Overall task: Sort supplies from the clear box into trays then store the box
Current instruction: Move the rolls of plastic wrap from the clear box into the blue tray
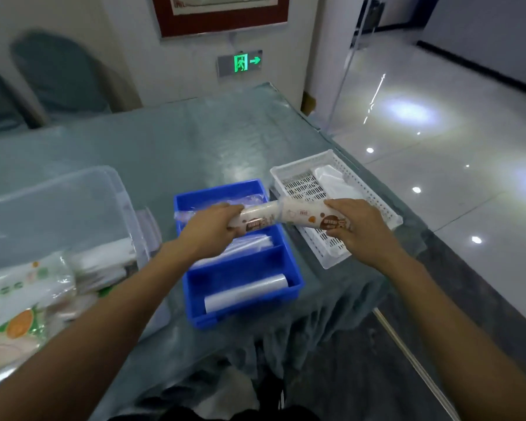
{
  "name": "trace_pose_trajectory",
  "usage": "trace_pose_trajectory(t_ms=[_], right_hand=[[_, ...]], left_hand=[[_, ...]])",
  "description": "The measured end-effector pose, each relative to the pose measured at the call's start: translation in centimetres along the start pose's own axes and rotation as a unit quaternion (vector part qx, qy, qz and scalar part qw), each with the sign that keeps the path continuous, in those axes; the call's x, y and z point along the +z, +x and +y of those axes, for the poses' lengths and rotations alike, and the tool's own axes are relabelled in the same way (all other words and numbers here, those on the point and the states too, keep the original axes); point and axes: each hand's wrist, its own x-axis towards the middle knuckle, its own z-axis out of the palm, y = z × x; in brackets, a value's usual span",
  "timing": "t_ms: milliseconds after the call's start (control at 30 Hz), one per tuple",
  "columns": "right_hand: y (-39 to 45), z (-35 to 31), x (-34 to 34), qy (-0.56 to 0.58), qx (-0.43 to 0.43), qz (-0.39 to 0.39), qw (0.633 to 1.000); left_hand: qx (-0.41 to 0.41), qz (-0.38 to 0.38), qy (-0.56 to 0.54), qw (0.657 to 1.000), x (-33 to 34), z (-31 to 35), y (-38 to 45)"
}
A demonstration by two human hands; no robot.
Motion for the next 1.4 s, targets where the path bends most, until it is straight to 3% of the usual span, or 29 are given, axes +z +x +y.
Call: trace_pose_trajectory(t_ms=[167, 300, 467, 700, 900, 1100, 1400], right_hand=[[0.8, 2.2, 2.4, 0.020, -0.023, -0.038, 0.999], [0.7, 2.8, 4.3, 0.032, -0.039, -0.076, 0.996], [0.3, 2.8, 6.3, 0.039, -0.059, -0.116, 0.991], [0.8, 2.4, 7.8, 0.042, -0.058, -0.155, 0.985], [1.3, 2.7, 9.2, 0.047, -0.057, -0.183, 0.980], [1.3, 2.2, 10.3, 0.045, -0.057, -0.198, 0.977], [0.8, 2.3, 10.8, 0.054, -0.052, -0.210, 0.975]], left_hand=[[-0.009, -0.045, 0.055, 0.997, 6.2, -0.5, -1.2], [-0.023, -0.093, 0.034, 0.995, 9.5, -1.4, -2.7], [-0.058, -0.041, -0.022, 0.997, 11.7, -2.8, -4.4], [-0.080, -0.003, -0.003, 0.997, 13.7, -3.8, -5.2], [-0.041, 0.017, 0.001, 0.999, 14.6, -3.6, -6.3], [-0.002, -0.026, -0.009, 1.000, 14.5, -3.2, -5.9], [0.043, -0.139, 0.137, 0.980, 14.1, -3.5, -3.8]])
